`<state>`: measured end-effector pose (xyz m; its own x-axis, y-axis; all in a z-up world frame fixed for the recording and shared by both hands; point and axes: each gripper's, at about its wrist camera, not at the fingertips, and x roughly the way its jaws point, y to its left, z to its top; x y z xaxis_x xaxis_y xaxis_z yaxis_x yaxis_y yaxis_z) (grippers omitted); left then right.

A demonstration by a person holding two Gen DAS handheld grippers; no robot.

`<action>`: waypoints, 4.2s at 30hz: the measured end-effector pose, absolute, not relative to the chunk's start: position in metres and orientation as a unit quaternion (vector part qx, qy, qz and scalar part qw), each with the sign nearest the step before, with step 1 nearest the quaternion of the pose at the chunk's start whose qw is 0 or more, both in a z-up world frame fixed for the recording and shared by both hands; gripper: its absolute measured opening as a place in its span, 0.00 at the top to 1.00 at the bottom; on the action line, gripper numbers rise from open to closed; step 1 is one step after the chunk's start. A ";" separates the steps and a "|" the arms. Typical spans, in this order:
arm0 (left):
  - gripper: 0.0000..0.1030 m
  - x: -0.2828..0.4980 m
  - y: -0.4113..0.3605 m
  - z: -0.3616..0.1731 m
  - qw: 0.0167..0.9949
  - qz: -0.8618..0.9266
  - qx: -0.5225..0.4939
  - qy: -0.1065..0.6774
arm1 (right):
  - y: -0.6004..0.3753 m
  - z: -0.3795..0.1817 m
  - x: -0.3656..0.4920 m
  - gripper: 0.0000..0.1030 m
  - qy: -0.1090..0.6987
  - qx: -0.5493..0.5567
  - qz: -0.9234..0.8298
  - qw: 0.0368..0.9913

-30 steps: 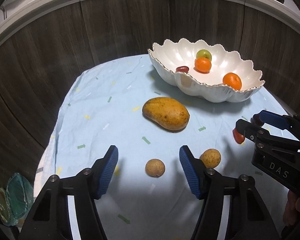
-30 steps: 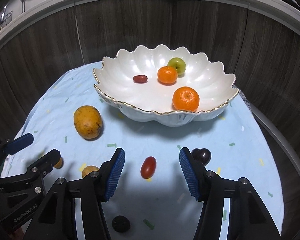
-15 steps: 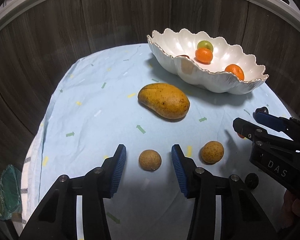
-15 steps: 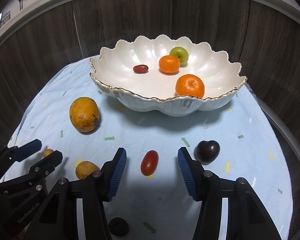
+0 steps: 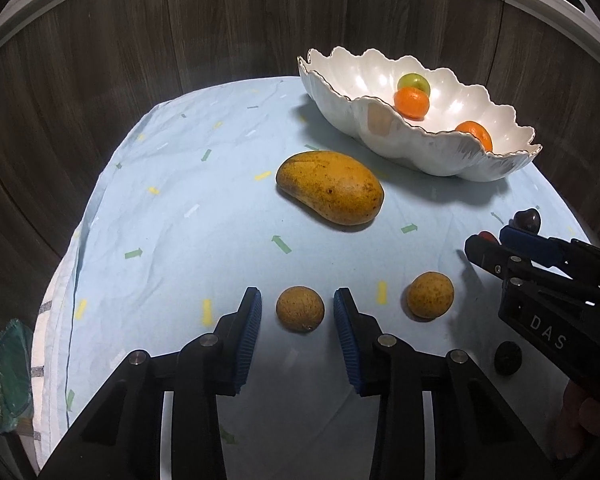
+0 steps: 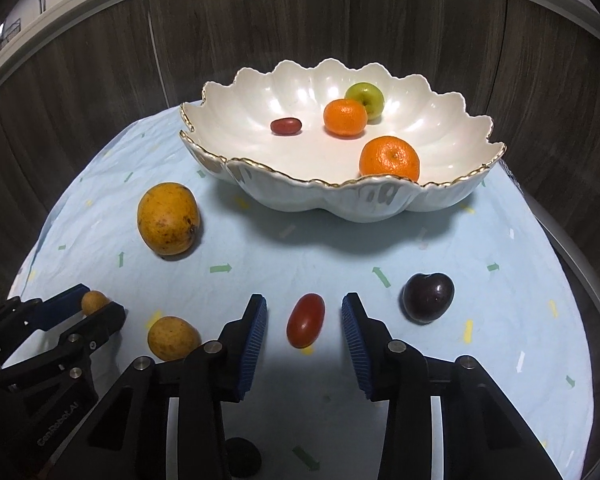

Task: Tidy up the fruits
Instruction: 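Close the left gripper on a small brown round fruit while the right gripper closes on a small red date, then carry the brown fruit with the left gripper over the bowl while the right gripper carries the red date there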

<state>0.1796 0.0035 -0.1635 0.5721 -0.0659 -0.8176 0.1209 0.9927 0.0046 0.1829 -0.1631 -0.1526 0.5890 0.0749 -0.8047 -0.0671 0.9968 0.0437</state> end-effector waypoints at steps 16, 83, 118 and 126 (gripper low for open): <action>0.77 0.179 0.003 -0.163 0.886 -0.053 0.029 0.459 | -0.164 -0.156 0.183 0.81 0.458 0.012 0.042 0.888; 0.77 0.220 -0.057 -0.056 0.918 -0.090 0.047 0.383 | -0.224 -0.047 0.201 0.82 0.370 0.050 0.002 0.928; 0.77 0.294 -0.087 -0.064 0.919 -0.098 0.065 0.376 | -0.264 -0.057 0.268 0.82 0.364 0.041 -0.028 0.930; 0.77 0.307 -0.089 -0.073 0.917 -0.096 0.066 0.383 | -0.267 -0.067 0.280 0.82 0.371 0.041 -0.031 0.927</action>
<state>0.3070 -0.0885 -0.0735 0.6889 -0.1248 -0.7140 0.2265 0.9728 0.0485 0.2797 -0.2674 -0.0669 0.7233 -0.0260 -0.6901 0.0873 0.9947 0.0541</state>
